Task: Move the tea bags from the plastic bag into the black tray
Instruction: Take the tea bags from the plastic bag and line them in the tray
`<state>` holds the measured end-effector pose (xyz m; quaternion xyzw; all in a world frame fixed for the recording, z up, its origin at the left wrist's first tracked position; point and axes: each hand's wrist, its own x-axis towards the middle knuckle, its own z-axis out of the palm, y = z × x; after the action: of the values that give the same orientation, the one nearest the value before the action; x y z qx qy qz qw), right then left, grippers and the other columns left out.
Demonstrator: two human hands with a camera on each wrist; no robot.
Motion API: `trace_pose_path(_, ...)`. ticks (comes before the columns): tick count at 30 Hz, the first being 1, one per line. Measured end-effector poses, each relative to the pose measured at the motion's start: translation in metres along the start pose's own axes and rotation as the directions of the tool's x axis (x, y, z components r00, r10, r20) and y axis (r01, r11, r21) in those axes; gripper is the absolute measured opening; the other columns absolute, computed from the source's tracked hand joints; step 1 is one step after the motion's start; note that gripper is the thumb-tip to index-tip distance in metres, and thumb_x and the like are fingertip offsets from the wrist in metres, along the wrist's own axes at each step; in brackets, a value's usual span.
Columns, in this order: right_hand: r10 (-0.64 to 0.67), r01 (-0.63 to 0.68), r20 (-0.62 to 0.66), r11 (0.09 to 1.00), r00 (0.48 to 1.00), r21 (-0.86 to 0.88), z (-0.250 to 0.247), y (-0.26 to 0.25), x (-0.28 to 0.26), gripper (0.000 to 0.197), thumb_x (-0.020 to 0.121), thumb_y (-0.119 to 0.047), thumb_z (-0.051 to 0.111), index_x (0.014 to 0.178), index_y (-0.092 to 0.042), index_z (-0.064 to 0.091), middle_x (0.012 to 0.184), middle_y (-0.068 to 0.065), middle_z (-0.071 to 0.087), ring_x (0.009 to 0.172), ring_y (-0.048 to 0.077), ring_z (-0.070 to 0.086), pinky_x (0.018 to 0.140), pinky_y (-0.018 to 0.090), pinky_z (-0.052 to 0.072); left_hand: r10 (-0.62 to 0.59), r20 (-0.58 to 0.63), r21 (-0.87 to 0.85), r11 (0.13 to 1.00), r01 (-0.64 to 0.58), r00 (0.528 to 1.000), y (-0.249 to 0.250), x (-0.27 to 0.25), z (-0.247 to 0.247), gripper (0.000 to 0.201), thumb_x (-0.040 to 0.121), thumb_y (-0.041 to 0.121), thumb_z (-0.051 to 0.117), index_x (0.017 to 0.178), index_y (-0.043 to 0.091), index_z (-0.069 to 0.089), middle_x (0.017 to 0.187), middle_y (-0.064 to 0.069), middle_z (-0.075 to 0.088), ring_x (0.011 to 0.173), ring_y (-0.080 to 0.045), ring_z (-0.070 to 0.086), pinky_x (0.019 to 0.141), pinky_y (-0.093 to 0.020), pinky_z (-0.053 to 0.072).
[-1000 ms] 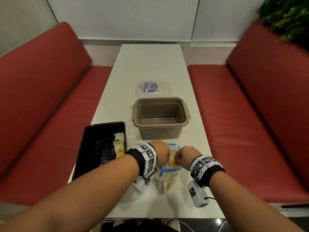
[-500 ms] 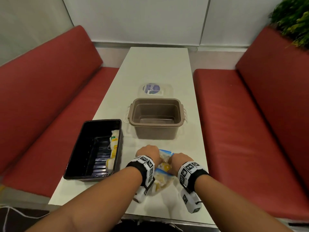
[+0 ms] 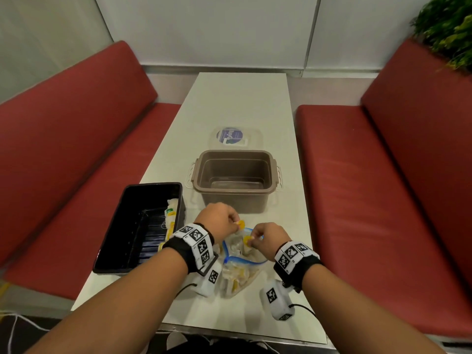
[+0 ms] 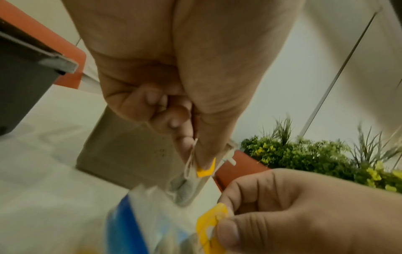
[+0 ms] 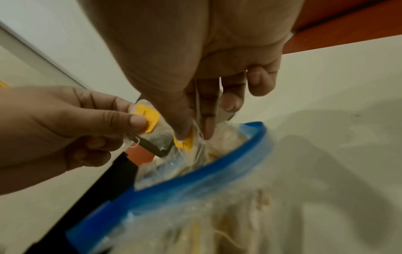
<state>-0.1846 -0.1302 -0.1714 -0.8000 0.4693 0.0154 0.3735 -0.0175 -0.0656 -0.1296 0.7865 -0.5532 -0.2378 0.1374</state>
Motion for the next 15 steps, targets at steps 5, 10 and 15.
trace_pose_path(5, -0.091, 0.098, -0.131, 0.994, 0.987, 0.045, -0.011, -0.019, 0.006, 0.005, 0.087, -0.025, 0.064, 0.084, -0.024, 0.061, 0.086, -0.001, 0.067, 0.085, 0.02, 0.062, 0.076, 0.029, 0.048, 0.104, -0.062, -0.085, 0.99, -0.109, 0.993, -0.004, -0.003, -0.058, 0.003, 0.083, 0.029, 0.076, 0.085, 0.028, 0.074, 0.077, 0.008, 0.071, 0.075, -0.009, 0.066, 0.072, -0.024, 0.051)
trace_pose_path(10, -0.134, 0.148, -0.236, 0.988, 0.962, 0.043, -0.013, -0.042, 0.012, 0.007, 0.09, -0.028, 0.062, 0.088, -0.023, 0.068, 0.093, -0.003, 0.069, 0.088, 0.019, 0.063, 0.081, 0.032, 0.051, 0.102, -0.194, 0.1, 0.991, -0.083, 0.976, -0.041, -0.004, -0.137, 0.006, 0.087, 0.03, 0.071, 0.091, 0.03, 0.076, 0.076, 0.014, 0.065, 0.066, 0.0, 0.056, 0.062, -0.014, 0.037)
trace_pose_path(15, -0.137, 0.157, -0.282, 0.986, 0.95, 0.05, -0.015, -0.066, 0.012, 0.009, 0.091, -0.029, 0.064, 0.094, -0.022, 0.069, 0.096, -0.009, 0.063, 0.089, 0.012, 0.058, 0.081, 0.025, 0.046, -0.1, -0.132, 0.359, 0.922, 0.141, 0.986, -0.102, 0.011, -0.169, 0.012, 0.087, 0.029, 0.069, 0.095, 0.028, 0.078, 0.089, 0.005, 0.073, 0.088, -0.017, 0.066, 0.079, -0.028, 0.051)
